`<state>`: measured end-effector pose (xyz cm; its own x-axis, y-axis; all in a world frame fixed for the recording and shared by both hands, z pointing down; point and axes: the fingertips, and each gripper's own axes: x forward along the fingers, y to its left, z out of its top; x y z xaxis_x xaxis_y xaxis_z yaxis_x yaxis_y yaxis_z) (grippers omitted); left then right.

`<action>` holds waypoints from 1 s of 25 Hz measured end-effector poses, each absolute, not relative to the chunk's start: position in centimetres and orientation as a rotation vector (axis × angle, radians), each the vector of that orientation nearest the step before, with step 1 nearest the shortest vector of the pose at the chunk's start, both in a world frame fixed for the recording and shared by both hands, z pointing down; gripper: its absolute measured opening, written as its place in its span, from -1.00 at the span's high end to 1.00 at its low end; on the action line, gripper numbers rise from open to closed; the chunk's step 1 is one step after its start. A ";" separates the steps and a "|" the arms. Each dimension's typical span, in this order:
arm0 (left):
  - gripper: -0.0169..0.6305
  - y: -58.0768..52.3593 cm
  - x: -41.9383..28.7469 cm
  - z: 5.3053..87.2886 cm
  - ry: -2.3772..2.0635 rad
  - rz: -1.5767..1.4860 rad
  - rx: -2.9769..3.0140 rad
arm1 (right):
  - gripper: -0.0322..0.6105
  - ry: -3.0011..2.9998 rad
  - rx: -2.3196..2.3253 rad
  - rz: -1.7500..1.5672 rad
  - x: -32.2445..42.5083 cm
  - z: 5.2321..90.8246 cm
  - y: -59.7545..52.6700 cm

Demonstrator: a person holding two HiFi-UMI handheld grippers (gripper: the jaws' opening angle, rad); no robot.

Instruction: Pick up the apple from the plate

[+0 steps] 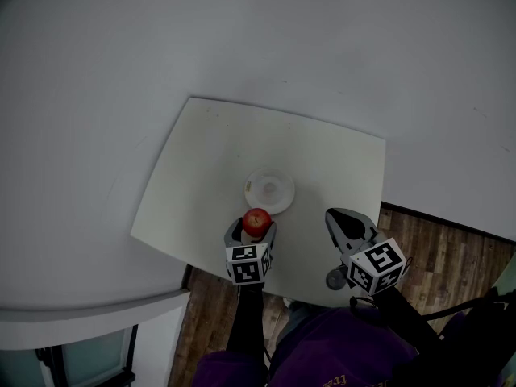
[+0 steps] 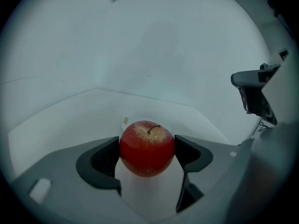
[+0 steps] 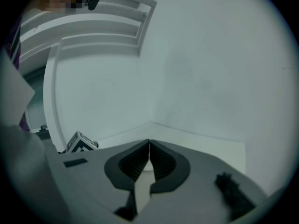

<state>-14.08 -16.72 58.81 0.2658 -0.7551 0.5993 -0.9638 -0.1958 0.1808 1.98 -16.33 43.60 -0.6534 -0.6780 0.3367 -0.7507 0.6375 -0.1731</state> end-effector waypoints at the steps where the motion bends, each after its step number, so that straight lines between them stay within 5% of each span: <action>1: -0.22 -16.6 -14.1 58.9 -1.547 0.525 2.016 | 0.87 -2.618 1.163 0.438 2.0 43.6 -16.3; 25: -0.22 -14.7 -14.4 60.4 -1.550 0.524 1.969 | 0.87 -2.617 1.156 0.440 1.9 43.8 -16.1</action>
<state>-14.35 -14.71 60.36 0.2502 -0.7421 0.6219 -0.9672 -0.1628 0.1950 1.89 -16.11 43.80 -0.6556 -0.6740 0.3403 -0.7483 0.6403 -0.1734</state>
